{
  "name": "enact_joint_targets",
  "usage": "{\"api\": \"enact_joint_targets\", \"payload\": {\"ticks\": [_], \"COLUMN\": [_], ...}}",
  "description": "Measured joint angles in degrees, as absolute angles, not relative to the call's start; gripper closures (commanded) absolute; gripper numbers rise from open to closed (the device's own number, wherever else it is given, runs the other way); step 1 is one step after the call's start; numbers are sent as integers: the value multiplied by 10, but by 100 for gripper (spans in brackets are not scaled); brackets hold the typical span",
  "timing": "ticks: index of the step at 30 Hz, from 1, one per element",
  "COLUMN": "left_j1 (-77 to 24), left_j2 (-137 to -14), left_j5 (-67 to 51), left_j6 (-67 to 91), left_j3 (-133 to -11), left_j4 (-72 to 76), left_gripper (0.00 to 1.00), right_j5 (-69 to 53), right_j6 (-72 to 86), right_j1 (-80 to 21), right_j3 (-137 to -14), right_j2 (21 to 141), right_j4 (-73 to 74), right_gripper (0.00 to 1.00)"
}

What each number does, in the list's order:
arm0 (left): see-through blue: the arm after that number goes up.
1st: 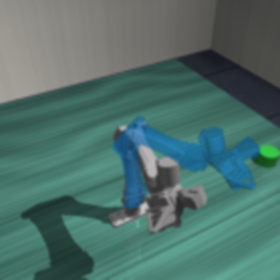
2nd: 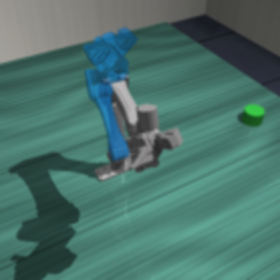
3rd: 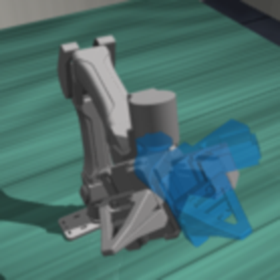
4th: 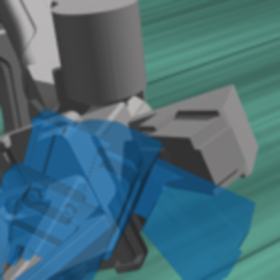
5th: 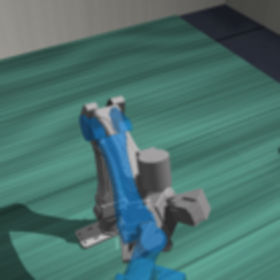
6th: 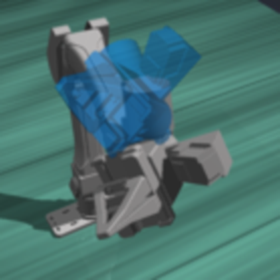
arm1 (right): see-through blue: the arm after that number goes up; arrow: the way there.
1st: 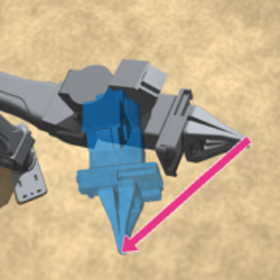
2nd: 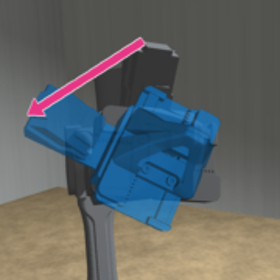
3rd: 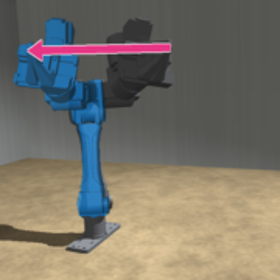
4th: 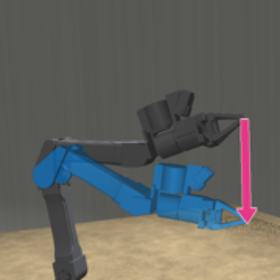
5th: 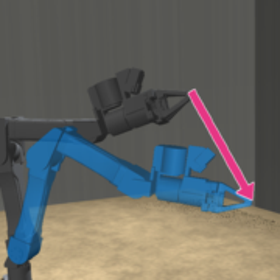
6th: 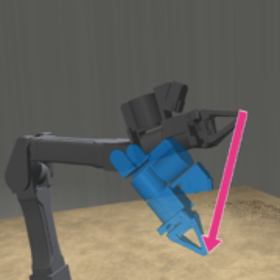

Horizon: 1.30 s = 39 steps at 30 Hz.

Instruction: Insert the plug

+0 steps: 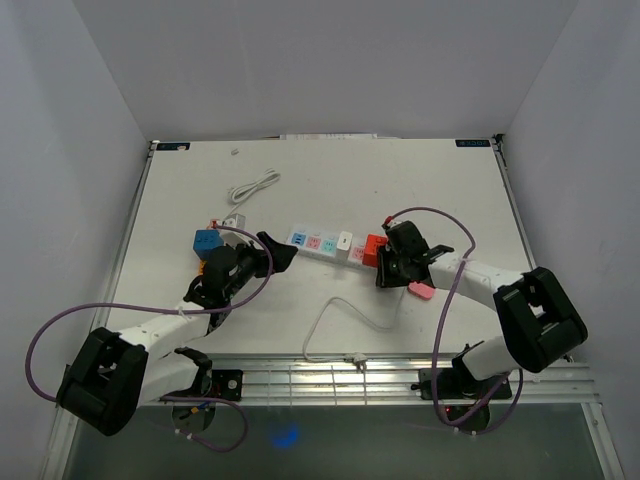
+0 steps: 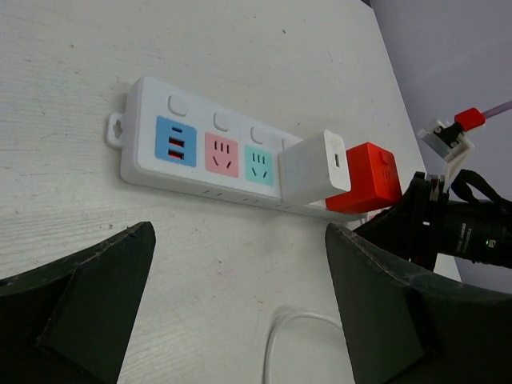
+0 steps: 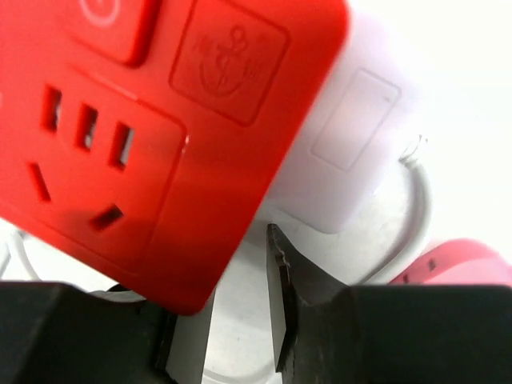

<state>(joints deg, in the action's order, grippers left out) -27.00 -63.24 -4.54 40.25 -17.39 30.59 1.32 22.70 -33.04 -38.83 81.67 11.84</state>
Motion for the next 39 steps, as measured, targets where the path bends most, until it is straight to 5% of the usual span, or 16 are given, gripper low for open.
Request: {"api": "enact_joint_targets", "payload": {"ticks": [12, 25, 33, 39], "left_j1": [-270, -270, -270, -270], "left_j2": [-632, -633, -641, -655], "left_j5": [-45, -54, -60, -69], "left_j6": [398, 399, 399, 399], "left_j3": [-173, -173, -173, -173], "left_j4": [313, 319, 324, 326], "left_gripper": [2, 2, 2, 2], "right_j5": [3, 90, 163, 209], "right_j6": [171, 239, 346, 408], "right_j1": [-261, -258, -259, -259], "right_j3": [-525, -487, -418, -413], "right_j2": [896, 727, 655, 645], "right_j4": [137, 243, 322, 361], "right_gripper": [54, 15, 6, 10]}}
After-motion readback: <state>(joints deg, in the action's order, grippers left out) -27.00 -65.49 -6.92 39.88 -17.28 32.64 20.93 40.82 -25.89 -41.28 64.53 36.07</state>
